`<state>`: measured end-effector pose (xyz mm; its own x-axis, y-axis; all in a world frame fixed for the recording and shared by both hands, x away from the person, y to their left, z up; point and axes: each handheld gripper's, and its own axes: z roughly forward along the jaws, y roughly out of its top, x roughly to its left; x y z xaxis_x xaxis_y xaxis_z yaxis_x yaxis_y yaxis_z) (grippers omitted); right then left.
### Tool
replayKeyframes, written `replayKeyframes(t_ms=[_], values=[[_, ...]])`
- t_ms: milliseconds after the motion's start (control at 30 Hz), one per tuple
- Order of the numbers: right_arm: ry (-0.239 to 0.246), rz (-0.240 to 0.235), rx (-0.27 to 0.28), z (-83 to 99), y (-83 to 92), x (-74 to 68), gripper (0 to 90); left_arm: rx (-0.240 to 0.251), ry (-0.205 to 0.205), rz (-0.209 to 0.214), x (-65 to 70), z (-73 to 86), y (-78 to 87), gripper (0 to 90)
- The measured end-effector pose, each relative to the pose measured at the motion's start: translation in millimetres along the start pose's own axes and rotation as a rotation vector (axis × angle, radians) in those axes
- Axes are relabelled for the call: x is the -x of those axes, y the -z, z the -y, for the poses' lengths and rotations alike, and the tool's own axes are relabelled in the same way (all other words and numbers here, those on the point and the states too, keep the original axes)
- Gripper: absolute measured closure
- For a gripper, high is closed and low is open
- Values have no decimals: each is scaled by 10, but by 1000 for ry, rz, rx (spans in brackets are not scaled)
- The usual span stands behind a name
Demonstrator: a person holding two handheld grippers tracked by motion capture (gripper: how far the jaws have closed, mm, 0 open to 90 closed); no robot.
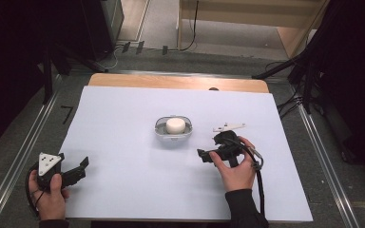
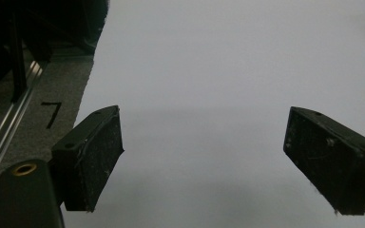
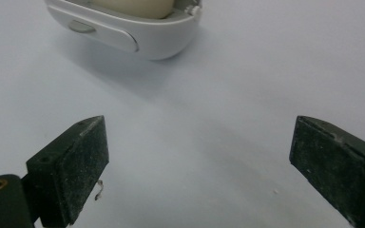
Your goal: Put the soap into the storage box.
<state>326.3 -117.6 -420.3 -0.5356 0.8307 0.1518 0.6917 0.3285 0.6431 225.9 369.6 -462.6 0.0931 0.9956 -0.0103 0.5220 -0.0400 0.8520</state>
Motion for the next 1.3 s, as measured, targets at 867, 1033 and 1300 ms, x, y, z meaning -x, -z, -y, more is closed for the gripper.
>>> replayKeyframes(t_ms=[867, 1033, 1300], values=[[-55, 79, 66, 695, 324, 521, 77, 2, -2, -4, 6, 1, 1, 139], [-61, 84, 74, 824, 392, 621, 71, 2, -4, -2, 7, 2, 2, 139], [-78, 113, 102, 1057, 527, 782, 68, 2, -5, -2, 6, 2, 3, 139]])
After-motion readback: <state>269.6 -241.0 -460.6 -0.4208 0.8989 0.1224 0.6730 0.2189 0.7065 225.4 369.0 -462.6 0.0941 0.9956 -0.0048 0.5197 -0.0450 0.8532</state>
